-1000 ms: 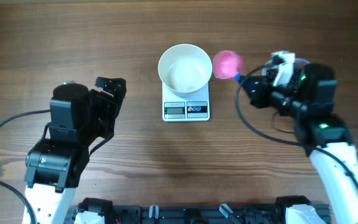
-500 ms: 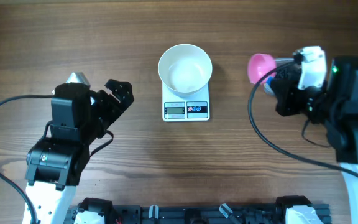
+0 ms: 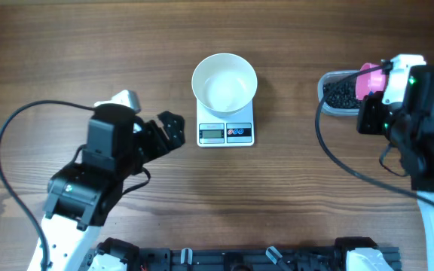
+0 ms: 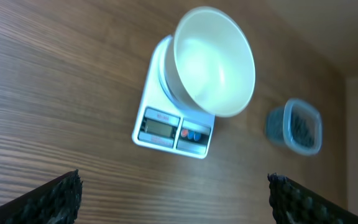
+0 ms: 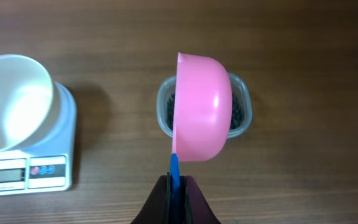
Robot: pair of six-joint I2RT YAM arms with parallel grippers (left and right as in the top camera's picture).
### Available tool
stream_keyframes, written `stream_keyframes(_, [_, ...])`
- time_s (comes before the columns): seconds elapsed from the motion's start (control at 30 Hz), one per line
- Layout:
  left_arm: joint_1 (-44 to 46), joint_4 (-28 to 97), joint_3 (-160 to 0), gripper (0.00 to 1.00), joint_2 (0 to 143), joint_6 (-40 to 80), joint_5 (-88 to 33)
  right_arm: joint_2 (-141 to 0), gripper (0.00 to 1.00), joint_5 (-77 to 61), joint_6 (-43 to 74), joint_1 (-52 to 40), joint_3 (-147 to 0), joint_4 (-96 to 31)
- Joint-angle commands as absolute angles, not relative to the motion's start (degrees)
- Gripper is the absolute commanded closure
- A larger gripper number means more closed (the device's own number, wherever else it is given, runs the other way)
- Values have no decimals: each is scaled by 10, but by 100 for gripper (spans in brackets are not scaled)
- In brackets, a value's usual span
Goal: Scoop item into bowl and weigh 150g on scale
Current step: 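Move the left gripper to the white bowl on the scale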
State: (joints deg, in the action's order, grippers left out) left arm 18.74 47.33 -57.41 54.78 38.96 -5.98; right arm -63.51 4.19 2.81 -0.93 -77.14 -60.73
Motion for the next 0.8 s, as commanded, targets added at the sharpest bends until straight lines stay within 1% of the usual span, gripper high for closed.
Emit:
stream_keyframes(0.0, [244, 473, -585, 0, 577, 364, -14, -679, 96, 62, 55, -8, -781, -621])
stream_keyframes(0.1, [287, 464, -585, 0, 609, 364, 1, -707, 96, 64, 91, -7, -781, -624])
stream_keyframes(0.27, [345, 429, -585, 1, 670, 364, 3, -721, 96, 64, 91, -7, -781, -604])
stream_keyframes(0.37, [373, 399, -585, 0, 718, 364, 25, -722, 96, 64, 89, -7, -781, -588])
stream_keyframes(0.43, [382, 388, -585, 0, 741, 364, 27, -727, 96, 64, 70, -7, -781, -585])
stream_keyframes(0.5, [385, 382, -585, 0, 761, 365, 24, -738, 96, 64, 27, -6, -781, -577])
stream_keyframes(0.63, [385, 380, -585, 0, 774, 389, 25, -764, 96, 64, -32, 10, -781, -568])
stream_keyframes(0.77, [385, 380, -584, 0, 775, 410, 25, -774, 96, 63, -47, 23, -781, -565])
